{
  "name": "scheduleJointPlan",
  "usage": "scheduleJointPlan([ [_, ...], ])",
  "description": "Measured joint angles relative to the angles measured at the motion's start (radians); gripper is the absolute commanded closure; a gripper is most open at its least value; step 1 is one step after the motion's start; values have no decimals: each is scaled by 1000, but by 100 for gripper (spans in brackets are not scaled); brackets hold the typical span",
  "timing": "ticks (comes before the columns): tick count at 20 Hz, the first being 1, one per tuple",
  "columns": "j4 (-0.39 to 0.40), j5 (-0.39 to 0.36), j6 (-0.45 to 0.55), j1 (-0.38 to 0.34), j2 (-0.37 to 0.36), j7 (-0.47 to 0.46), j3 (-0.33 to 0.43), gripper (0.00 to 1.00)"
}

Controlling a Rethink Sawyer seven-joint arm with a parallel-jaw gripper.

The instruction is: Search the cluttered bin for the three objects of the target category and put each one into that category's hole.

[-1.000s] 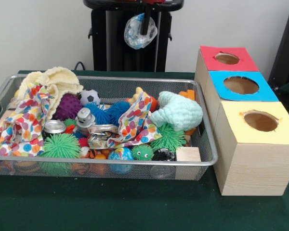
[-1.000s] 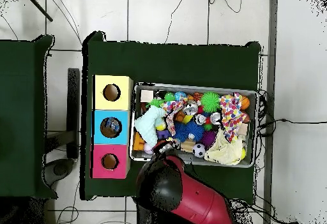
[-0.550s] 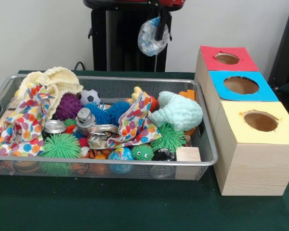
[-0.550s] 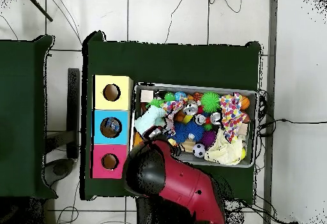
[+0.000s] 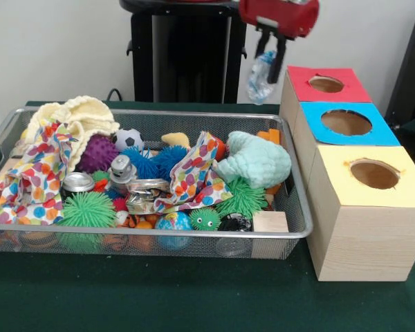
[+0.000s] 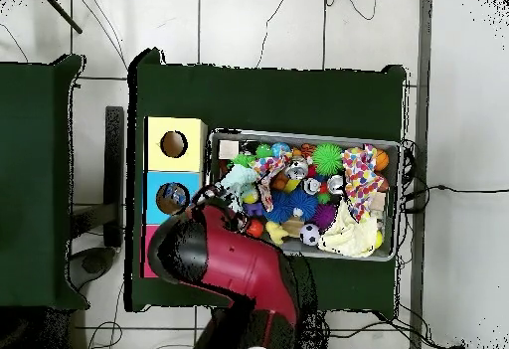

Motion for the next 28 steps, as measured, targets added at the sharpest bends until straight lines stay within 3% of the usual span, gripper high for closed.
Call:
scheduleJointPlan([
  [10, -42, 93, 0, 147, 110, 77, -45, 100],
  [28, -108, 166, 0, 302, 216, 118, -156, 100],
])
